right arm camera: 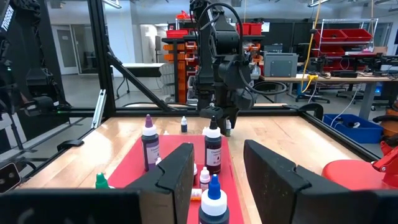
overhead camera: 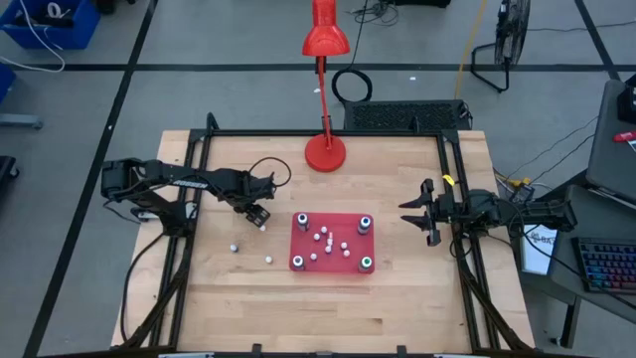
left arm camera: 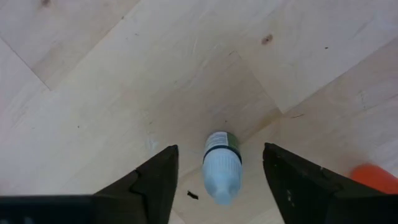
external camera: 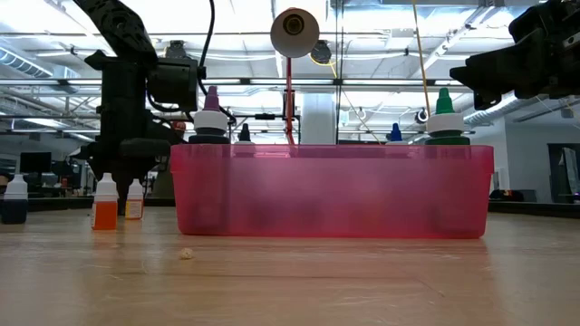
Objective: Pick & Place food coloring
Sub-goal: Put the small green food coloring bottle into the pink bin
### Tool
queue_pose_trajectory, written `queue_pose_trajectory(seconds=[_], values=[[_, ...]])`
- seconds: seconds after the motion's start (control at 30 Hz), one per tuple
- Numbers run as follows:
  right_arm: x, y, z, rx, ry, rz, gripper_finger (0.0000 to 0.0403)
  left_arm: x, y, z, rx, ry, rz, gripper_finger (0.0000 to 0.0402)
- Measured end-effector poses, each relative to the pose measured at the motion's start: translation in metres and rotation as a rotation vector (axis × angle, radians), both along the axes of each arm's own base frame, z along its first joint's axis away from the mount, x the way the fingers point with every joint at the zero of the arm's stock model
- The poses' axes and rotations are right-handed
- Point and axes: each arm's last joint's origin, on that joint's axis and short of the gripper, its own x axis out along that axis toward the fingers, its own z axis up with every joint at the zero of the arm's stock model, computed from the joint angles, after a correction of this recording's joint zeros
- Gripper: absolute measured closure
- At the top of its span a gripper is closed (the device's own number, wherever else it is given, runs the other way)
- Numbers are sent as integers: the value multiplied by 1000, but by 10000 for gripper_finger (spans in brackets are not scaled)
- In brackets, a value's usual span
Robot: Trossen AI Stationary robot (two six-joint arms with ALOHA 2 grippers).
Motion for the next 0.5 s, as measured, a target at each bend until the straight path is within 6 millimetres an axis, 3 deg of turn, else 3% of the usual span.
queue_pose_trajectory(seconds=[0.33, 0.5], values=[[0, 0, 0, 0, 0, 0, 273, 1, 0, 2, 1, -2, -17, 332], [0, 0, 0, 0, 0, 0, 273, 21, -8, 28, 13, -54, -72, 334]])
